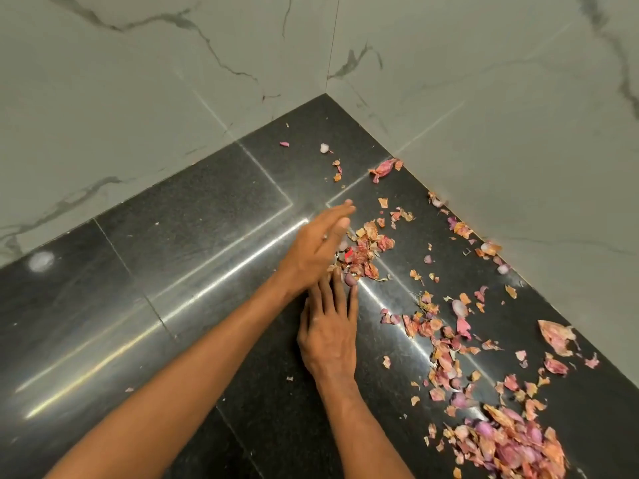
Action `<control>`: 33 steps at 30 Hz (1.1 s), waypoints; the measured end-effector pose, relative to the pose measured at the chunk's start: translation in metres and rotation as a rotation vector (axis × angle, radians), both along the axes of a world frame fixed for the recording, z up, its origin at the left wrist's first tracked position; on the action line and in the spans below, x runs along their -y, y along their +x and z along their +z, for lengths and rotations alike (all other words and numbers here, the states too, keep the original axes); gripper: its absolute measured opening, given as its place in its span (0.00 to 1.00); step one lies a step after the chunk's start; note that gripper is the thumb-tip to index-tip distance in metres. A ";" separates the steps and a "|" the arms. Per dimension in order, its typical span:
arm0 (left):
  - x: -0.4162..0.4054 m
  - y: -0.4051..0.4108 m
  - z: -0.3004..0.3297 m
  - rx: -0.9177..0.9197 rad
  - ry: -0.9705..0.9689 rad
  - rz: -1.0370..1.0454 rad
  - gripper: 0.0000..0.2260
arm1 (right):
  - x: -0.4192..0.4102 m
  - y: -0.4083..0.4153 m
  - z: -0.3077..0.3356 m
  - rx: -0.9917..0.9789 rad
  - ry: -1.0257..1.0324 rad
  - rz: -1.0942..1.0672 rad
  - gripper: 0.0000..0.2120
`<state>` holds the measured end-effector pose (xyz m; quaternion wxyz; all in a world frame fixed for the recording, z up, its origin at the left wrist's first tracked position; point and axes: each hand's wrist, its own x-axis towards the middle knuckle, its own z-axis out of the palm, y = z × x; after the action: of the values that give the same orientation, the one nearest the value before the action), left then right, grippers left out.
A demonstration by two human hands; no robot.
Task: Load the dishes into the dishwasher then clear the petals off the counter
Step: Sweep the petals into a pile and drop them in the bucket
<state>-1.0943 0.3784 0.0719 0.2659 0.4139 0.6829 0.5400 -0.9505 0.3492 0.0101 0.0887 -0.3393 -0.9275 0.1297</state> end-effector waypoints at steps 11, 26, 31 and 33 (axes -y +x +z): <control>0.020 -0.025 -0.072 -0.694 -0.347 0.255 0.17 | -0.041 -0.040 0.017 -0.445 -0.056 -0.161 0.18; 0.014 -0.028 -0.083 -0.810 -0.437 0.314 0.19 | -0.197 -0.289 0.000 0.173 0.002 0.337 0.28; 0.013 -0.026 -0.082 -0.815 -0.451 0.307 0.19 | -0.192 -0.238 0.010 -0.085 0.130 0.350 0.13; 0.013 -0.025 -0.080 -0.818 -0.458 0.311 0.19 | -0.191 -0.214 0.016 -0.191 0.167 0.317 0.13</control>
<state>-1.1196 0.3654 -0.0082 -0.0237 0.4161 0.8861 0.2028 -1.1648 0.5400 0.0263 0.1828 -0.1667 -0.9641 0.0964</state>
